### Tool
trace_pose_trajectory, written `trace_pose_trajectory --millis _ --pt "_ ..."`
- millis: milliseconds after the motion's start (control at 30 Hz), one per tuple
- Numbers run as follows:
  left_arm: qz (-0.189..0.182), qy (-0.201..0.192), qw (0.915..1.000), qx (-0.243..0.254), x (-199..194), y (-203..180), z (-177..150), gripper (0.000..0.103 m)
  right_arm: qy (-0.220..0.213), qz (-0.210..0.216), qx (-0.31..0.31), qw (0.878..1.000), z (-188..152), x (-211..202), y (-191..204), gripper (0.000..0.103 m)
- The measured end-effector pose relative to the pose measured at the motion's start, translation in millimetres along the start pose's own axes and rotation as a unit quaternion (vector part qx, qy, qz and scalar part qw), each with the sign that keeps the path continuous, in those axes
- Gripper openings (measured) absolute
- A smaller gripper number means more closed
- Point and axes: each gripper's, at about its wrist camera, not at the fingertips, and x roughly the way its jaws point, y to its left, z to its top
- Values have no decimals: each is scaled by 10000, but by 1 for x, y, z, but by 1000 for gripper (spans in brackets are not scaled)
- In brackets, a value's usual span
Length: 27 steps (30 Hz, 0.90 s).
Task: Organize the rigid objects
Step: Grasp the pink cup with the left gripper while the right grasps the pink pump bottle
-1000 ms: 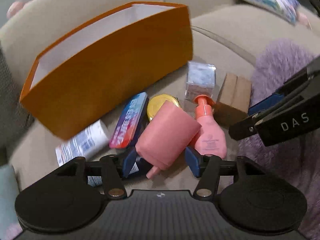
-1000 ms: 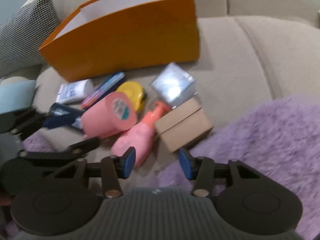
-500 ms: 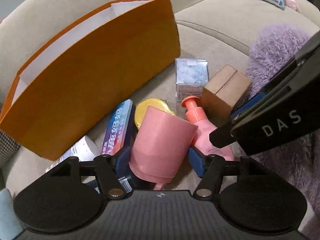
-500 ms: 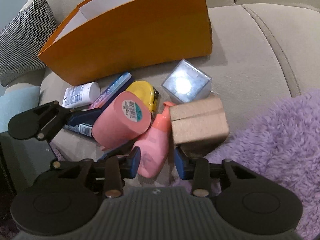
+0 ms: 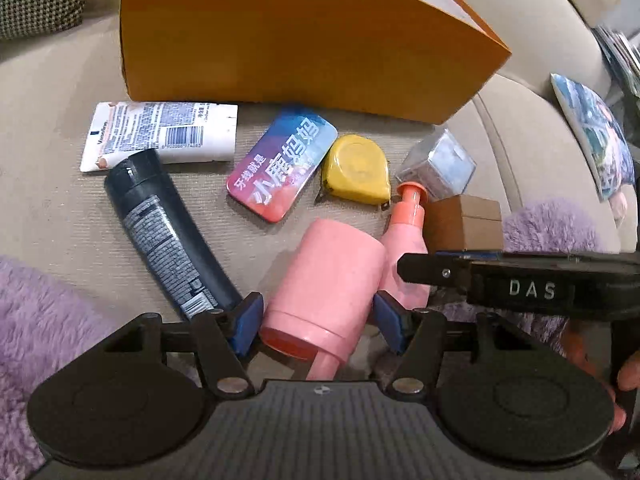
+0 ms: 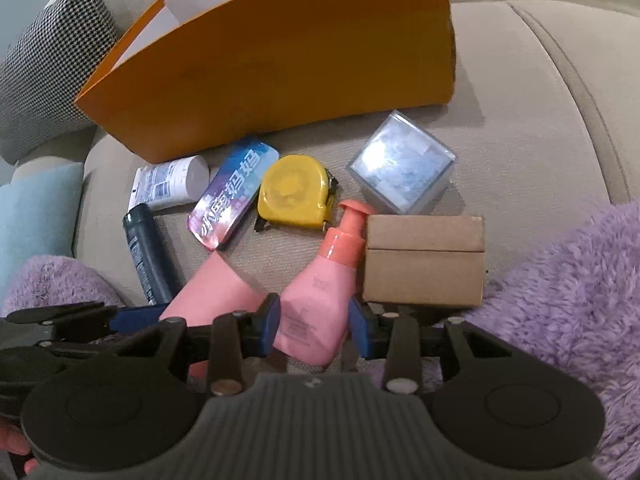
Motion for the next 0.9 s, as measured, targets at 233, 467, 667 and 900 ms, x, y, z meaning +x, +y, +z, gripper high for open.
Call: trace_pose_trajectory --millis 233,467,667,900 --pt "532 379 9917 1103 11 -23 -18 71 -6 -27 43 10000 1 5 -2 42" --pt "1007 834 9756 1763 30 -36 -33 72 73 -176 -44 9998 4 20 3 52" --pt "961 595 9788 1709 15 -37 -32 60 -15 -231 -208 9995 -2 12 6 51" --pt "796 -367 9874 1316 -38 -33 -16 59 -347 47 -648 9973 -9 -16 19 50"
